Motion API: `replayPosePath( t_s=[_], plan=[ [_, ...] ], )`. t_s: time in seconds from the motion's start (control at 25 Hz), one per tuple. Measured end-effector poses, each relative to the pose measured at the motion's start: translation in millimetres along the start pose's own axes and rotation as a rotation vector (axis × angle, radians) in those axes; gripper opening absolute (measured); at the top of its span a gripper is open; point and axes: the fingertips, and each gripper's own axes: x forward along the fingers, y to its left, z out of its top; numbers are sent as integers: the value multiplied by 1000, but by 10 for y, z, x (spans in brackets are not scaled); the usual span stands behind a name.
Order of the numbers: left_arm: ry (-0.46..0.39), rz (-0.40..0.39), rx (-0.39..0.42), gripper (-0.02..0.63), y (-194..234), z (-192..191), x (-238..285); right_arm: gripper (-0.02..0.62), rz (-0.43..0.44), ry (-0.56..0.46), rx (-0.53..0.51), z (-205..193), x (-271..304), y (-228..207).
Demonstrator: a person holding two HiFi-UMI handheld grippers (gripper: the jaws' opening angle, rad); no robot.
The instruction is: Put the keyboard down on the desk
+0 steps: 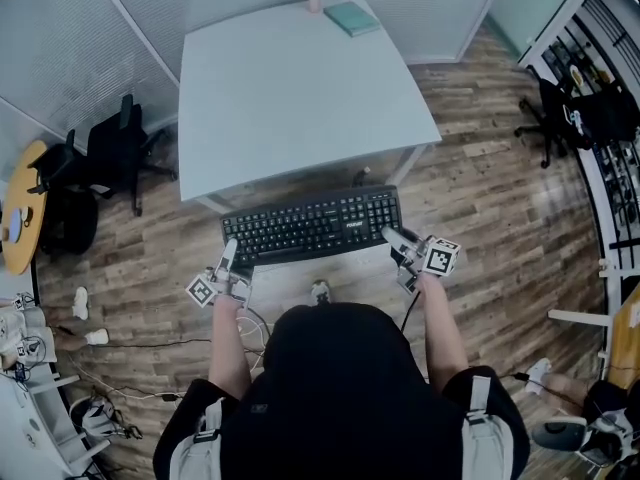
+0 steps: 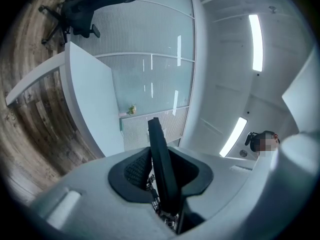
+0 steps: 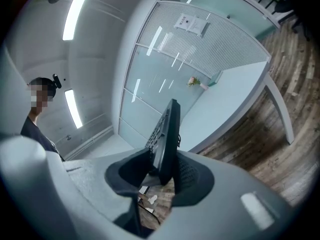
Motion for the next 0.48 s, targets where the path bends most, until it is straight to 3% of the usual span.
replayPosePath(
  t_s=[0.28,0.48],
  plan=[
    [14,-6,7,92,162,397,44,129,5,-19,-15,24,387,50],
    [14,-7,-19,92,183,481,114,129,-6,-16,-3,6,472,25]
  ],
)
